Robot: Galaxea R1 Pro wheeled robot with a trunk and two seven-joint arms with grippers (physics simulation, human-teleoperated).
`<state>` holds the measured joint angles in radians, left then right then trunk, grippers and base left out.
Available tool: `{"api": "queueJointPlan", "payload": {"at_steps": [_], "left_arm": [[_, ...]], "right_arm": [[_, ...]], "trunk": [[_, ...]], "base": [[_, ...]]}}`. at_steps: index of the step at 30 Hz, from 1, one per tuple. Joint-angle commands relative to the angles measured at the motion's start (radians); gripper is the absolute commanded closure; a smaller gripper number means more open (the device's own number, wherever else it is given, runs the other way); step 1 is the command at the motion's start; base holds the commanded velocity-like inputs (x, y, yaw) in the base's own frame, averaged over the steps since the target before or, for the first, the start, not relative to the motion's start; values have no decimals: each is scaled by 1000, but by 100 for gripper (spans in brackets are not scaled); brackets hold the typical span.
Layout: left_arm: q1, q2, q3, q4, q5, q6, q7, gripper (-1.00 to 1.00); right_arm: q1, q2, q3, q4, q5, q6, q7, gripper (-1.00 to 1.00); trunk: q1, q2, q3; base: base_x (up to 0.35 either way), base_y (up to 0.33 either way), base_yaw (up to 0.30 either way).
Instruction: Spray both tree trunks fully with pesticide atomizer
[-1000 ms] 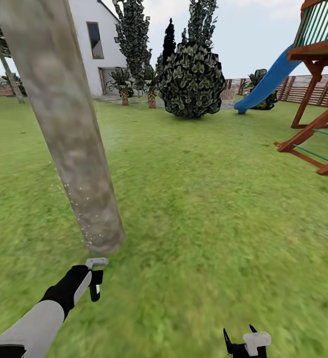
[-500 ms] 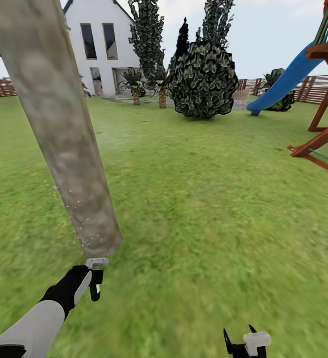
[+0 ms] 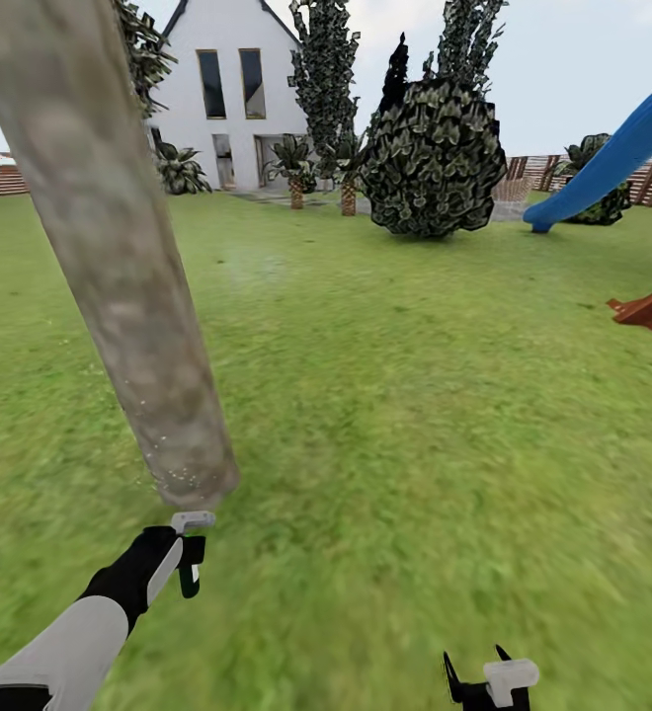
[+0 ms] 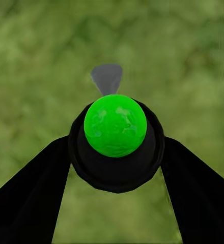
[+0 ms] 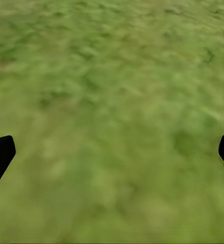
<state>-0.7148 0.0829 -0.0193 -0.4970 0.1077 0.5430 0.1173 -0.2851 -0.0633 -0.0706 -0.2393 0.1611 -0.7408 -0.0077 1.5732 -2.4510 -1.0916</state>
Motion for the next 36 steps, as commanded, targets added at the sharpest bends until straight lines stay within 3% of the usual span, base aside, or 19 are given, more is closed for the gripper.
{"api": "queueJointPlan", "payload": {"at_steps": [1, 19, 28, 36], "left_arm": [[0, 0, 0, 0, 0, 0, -1, 100], [0, 0, -1, 3, 0, 0, -1, 100], [0, 0, -1, 3, 0, 0, -1, 100], [0, 0, -1, 3, 0, 0, -2, 100]], "right_arm": [[0, 0, 0, 0, 0, 0, 0, -100], [0, 13, -1, 0, 0, 0, 0, -100], [0, 13, -1, 0, 0, 0, 0, -100], [0, 13, -1, 0, 0, 0, 0, -100]], "trunk": [[0, 0, 0], [0, 0, 0], [0, 0, 0], [0, 0, 0]], "base": [[88, -269, 74], [88, -269, 258], [88, -269, 39], [88, -269, 248]]}}
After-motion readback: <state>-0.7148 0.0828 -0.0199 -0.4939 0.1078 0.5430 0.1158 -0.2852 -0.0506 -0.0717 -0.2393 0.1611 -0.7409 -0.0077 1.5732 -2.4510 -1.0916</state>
